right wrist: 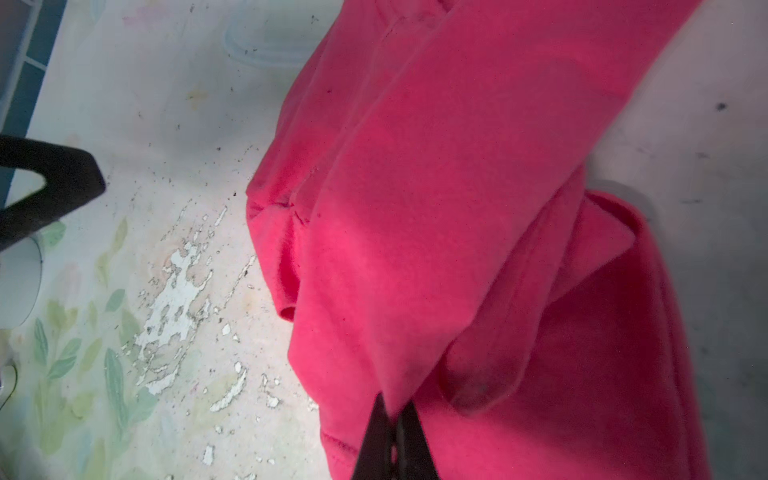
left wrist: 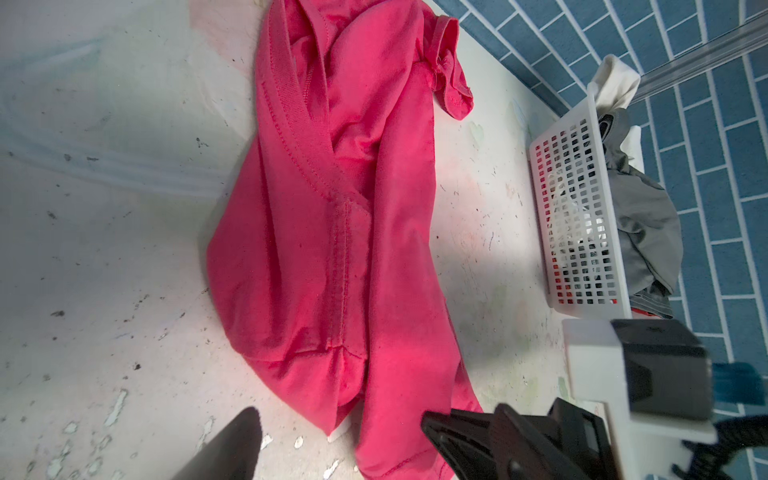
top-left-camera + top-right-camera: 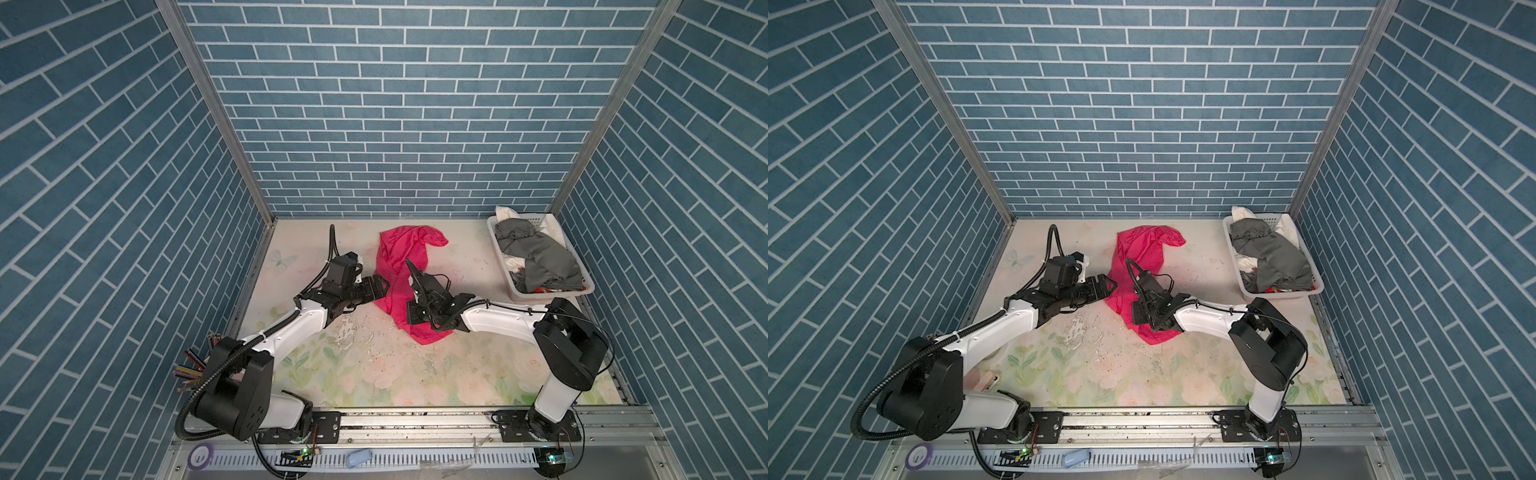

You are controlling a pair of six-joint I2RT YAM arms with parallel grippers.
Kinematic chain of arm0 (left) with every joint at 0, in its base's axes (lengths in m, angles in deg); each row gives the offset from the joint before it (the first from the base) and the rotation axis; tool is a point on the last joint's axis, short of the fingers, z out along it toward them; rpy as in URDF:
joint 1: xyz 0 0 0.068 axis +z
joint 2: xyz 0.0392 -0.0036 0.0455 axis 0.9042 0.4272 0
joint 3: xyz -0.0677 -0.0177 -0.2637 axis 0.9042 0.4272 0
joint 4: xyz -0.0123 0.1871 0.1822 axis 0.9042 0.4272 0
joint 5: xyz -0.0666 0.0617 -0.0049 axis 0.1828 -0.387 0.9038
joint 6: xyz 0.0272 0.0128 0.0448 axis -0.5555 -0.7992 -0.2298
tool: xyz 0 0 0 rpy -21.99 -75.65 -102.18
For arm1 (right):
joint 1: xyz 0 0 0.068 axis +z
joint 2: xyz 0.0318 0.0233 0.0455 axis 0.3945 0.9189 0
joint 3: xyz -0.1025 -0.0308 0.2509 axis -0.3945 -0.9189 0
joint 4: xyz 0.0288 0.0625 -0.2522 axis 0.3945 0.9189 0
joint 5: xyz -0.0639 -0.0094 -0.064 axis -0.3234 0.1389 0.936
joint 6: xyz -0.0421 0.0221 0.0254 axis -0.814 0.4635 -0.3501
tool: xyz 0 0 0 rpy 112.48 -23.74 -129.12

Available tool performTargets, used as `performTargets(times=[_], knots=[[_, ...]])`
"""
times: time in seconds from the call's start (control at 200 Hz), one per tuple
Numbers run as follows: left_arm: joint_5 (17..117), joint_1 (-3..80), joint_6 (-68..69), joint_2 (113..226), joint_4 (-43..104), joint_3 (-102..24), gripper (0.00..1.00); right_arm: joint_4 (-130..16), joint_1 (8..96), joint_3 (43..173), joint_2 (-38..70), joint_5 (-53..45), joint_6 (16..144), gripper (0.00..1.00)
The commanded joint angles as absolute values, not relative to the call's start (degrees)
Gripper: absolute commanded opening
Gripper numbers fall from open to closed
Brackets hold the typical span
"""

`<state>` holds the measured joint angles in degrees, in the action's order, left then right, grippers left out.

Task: Fold and stack the t-shirts
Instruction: 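Lower the magenta shirt onto the table with the right gripper and release it, then grasp the shirt edge with the left gripper while the right gripper nears the basket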

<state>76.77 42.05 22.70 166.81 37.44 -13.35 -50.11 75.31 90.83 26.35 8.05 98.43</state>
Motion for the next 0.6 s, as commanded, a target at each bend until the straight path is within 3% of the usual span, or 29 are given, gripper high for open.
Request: performTargets(times=[0.0,0.22,0.435,0.52,0.595], knots=[[74.38,40.72,21.97,168.97,38.30,-16.23,0.88,-42.99,73.58,93.09,18.40,15.57,94.00,0.00],[67.48,35.82,18.44,177.66,43.59,-26.20,0.88,-43.99,60.63,89.90,10.55,13.57,86.46,0.00],[58.85,33.76,15.24,184.47,47.72,-33.06,0.87,-45.16,47.78,95.19,18.74,12.90,80.81,0.00],[56.03,33.13,13.73,187.06,49.57,-35.14,0.85,-43.42,45.25,98.63,21.99,11.04,80.31,0.31],[53.61,32.23,12.26,189.59,51.54,-37.29,0.84,-42.49,44.95,100.85,22.69,9.60,79.70,0.47]])
